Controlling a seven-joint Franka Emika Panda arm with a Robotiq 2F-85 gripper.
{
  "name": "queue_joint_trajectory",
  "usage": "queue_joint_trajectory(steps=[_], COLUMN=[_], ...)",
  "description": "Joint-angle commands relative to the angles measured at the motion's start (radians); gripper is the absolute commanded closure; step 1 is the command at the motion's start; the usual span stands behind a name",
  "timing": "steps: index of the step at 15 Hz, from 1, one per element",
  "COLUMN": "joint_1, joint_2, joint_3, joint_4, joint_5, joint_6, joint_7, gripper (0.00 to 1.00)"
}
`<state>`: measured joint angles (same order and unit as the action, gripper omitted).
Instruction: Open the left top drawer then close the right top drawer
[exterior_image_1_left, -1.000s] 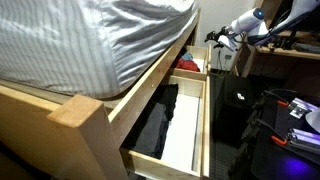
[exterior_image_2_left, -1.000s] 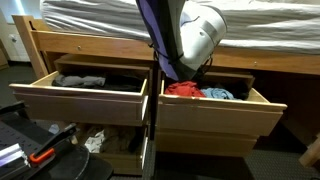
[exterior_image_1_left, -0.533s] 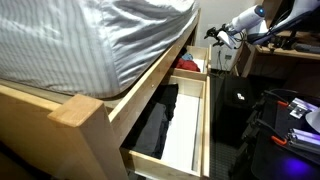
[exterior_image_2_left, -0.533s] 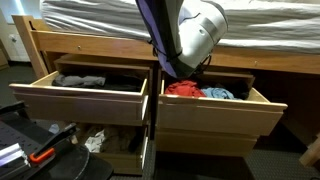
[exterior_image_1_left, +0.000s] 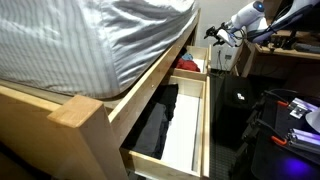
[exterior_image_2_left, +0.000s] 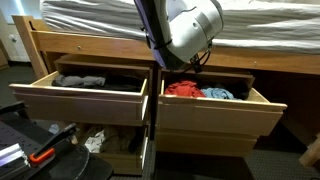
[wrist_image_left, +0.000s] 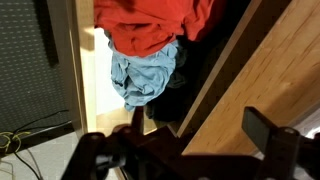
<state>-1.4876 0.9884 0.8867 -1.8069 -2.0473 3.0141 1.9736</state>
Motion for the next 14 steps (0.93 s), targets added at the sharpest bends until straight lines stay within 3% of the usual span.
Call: queue_joint_trajectory(steps=[1,3,4,6,7,11,12,13,14], joint_1=[0.067,0.135,0.088,0.075,0.101,0.105,0.103,0.215,0.223], joint_2=[-0.141,-0.215,-0.200,-0.216,-0.147,-0.147,-0.146,-0.225,-0.227], joint_3=[-0.145,-0.231,-0.167,-0.115,-0.154,-0.147,-0.149,-0.278,-0.288], joint_4=[-0.134,-0.218,-0.275,-0.330,-0.240,-0.244,-0.255,-0.293,-0.313], joint_5=[0.264,0.437,0.519,0.685,0.571,0.591,0.613,0.794,0.850], joint_6=[0.096,0.111,0.022,-0.094,-0.006,-0.022,-0.051,0.001,-0.020], joint_7=[-0.096,-0.186,-0.288,-0.424,-0.335,-0.344,-0.359,-0.464,-0.489], gripper=[0.00,0.00,0.00,0.00,0.00,0.00,0.00,0.00,0.00])
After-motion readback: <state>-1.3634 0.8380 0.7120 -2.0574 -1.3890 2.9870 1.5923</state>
